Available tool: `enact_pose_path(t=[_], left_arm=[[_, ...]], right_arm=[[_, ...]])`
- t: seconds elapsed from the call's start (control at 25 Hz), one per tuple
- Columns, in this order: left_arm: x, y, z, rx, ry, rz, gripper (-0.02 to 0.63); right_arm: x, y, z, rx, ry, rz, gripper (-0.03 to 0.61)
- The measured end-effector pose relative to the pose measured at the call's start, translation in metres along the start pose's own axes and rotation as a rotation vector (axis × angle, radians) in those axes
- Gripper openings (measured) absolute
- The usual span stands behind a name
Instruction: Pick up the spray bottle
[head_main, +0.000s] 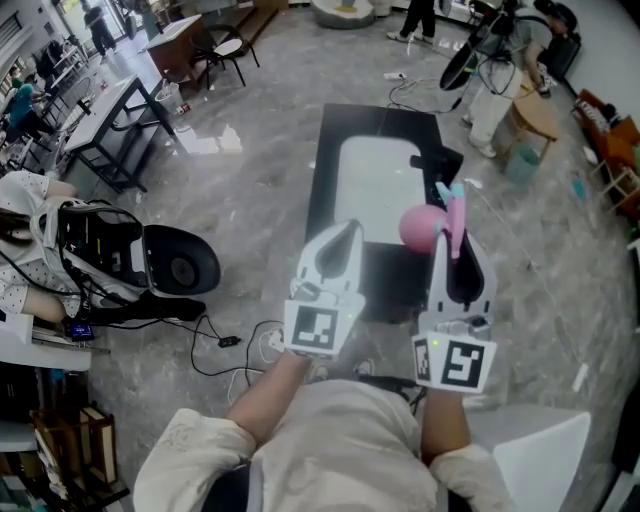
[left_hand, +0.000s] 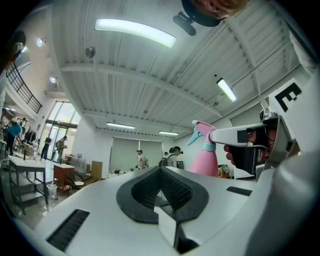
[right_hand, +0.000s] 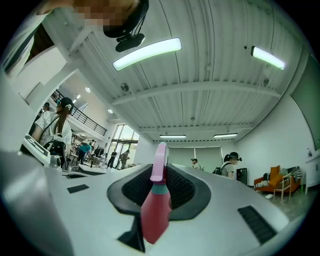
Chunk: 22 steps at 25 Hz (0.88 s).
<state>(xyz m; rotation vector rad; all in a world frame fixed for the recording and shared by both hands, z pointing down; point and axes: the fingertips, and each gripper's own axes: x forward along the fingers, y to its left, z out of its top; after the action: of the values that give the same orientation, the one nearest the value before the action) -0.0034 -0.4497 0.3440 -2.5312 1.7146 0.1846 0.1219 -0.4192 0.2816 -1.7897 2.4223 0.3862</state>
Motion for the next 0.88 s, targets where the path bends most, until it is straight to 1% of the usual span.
enact_pose_path(t=[0.16, 0.36, 0.72, 0.8, 0.88], left_arm=[[0.001, -0.002, -0.003, -0.008, -0.008, 0.003, 0.002], [-0.001, -0.010, -0.016, 0.000, -0.009, 0.005, 0.002], [0.001, -0.004, -0.008, -0.001, -0.005, 0.009, 0.002], [0.001, -0.007, -0.013, 0.002, -0.004, 0.005, 0.002], [-0.001, -0.014, -0.026, 0.005, -0.005, 0.003, 0.002]], right_arm=[[0.000, -0.002, -0.009, -0.001, 0.007, -0.003, 0.087], [-0.006, -0.006, -0.023, 0.001, 0.010, -0.003, 0.087], [0.001, -0.004, -0.017, 0.001, 0.023, -0.001, 0.087], [-0.001, -0.006, -0.023, -0.001, 0.026, -0.002, 0.087], [-0.008, -0.009, -0.036, -0.001, 0.028, -0.003, 0.087]])
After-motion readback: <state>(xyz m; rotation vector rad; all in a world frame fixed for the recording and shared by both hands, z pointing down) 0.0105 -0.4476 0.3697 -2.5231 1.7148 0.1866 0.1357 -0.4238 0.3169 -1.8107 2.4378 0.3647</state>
